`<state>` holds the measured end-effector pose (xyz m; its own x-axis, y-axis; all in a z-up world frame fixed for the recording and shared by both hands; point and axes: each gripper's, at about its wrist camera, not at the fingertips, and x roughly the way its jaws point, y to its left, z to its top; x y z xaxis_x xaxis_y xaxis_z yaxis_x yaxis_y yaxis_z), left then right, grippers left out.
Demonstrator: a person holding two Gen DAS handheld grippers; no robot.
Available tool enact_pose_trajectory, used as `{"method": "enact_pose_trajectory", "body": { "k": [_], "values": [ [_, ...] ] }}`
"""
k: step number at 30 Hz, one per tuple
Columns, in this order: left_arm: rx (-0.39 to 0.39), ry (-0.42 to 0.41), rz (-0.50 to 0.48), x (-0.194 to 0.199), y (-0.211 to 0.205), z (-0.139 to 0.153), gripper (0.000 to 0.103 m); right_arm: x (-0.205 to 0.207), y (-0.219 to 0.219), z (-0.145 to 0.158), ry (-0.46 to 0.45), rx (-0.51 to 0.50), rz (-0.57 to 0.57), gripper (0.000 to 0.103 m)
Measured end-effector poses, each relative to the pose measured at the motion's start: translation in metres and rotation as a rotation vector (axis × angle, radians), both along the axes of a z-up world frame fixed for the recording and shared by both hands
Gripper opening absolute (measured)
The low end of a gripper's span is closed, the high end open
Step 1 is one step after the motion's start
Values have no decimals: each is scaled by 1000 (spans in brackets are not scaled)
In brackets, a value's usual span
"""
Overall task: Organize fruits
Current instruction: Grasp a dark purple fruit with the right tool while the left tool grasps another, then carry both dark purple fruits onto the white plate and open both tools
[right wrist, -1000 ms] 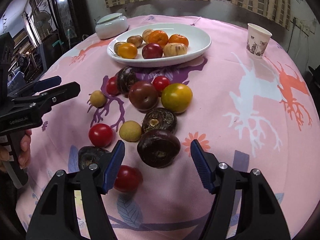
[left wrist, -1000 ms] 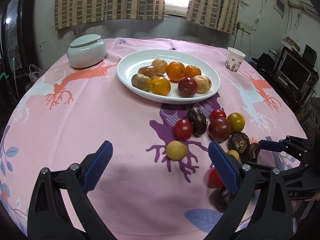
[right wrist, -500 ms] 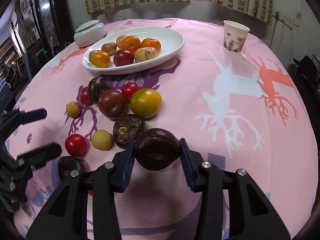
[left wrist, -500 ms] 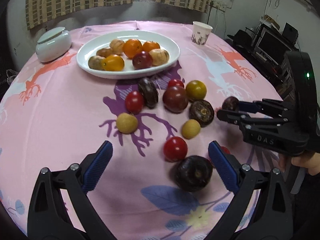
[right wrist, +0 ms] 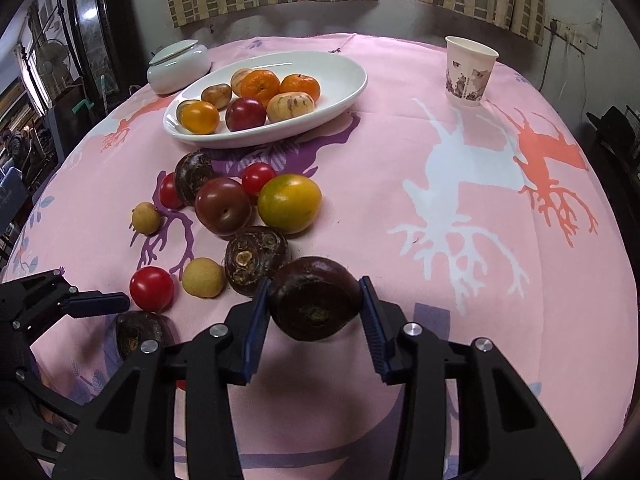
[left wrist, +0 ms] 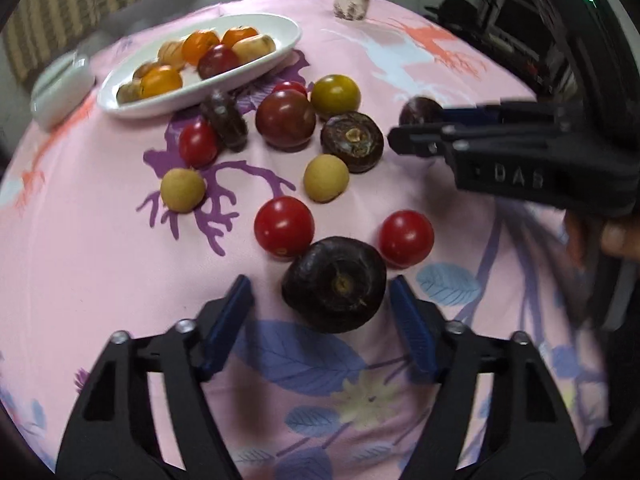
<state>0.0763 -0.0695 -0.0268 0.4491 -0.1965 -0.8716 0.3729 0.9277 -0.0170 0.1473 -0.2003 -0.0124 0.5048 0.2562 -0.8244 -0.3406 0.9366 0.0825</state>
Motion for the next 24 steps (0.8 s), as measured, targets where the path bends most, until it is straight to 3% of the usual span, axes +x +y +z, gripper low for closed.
{"method": "enact_pose_trajectory", "body": {
  "k": [5, 8, 9, 10, 11, 24],
  "values": [
    [-59, -16, 29, 4, 7, 1, 65, -2, 2, 2, -8, 1, 10, 44],
    [-19, -73, 2, 2, 2, -3, 65, -3, 4, 2, -9, 0, 18, 44],
    [-13, -82, -4, 1, 0, -2, 63, -3, 5, 2, -9, -1, 19, 44],
    [-29, -77, -14, 1, -1, -1, 51, -3, 5, 2, -9, -1, 20, 44],
    [-42, -73, -25, 1, 0, 1, 47, -3, 5, 3, -10, -1, 21, 44],
    [-103, -146, 19, 0, 14, 27, 47, -7, 3, 13, -30, 35, 27, 44]
  ]
}}
